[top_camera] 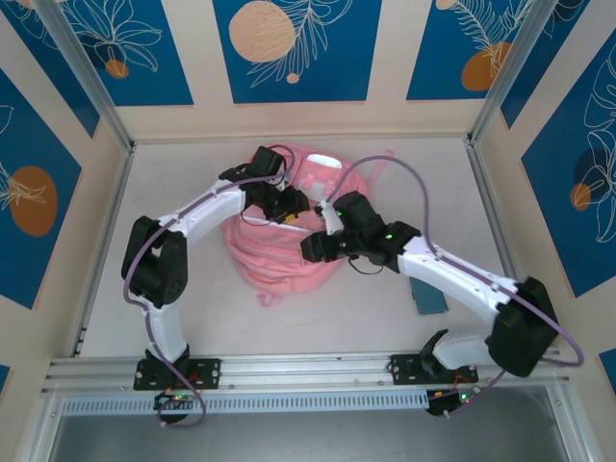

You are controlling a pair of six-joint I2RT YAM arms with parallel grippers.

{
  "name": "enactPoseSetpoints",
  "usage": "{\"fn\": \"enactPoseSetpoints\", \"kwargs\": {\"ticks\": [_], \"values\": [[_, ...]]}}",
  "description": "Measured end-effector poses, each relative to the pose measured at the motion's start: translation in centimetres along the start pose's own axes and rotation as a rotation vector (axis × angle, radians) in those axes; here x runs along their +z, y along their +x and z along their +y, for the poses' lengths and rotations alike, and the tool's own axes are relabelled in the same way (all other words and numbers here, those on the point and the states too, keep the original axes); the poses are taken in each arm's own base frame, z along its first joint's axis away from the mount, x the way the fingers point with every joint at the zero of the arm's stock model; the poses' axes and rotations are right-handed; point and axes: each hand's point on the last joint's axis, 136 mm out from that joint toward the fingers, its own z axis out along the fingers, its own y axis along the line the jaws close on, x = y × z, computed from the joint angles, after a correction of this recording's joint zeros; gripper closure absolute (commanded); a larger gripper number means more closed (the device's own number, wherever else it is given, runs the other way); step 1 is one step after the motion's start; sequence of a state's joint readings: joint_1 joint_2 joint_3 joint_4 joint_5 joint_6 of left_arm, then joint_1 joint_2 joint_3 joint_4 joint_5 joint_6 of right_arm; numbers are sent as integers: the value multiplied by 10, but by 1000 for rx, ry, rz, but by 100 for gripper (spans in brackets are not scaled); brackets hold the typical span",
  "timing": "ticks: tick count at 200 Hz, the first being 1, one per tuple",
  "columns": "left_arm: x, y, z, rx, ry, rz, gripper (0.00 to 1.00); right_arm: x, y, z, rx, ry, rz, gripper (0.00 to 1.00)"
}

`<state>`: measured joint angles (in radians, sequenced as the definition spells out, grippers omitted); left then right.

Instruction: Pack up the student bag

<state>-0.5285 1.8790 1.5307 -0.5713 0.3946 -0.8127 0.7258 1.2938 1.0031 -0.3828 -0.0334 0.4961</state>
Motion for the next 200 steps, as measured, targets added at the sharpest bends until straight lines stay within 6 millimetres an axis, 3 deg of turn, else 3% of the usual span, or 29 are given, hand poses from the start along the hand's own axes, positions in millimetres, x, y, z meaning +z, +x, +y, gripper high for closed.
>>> {"fn": "enactPoseSetpoints", "kwargs": {"ticks": [32, 54, 77, 99, 130, 200], "values": [[-30, 6, -6, 25, -12, -45, 50, -40, -22, -11, 140, 7, -114, 35], [-54, 19, -6, 71, -56, -91, 50, -47, -26, -27, 240, 39, -129, 32], [-64, 52, -6, 154, -124, -105, 50, -46, -24, -44, 342, 78, -120, 31], [-55, 91, -7, 237, -187, -66, 50, -46, -24, -55, 417, 100, -117, 31], [-36, 125, 1, 294, -253, -17, 53, -44, -22, -66, 495, 120, -117, 30], [-3, 122, 24, 291, -370, -19, 71, -41, -16, -74, 546, 135, -105, 30]]}}
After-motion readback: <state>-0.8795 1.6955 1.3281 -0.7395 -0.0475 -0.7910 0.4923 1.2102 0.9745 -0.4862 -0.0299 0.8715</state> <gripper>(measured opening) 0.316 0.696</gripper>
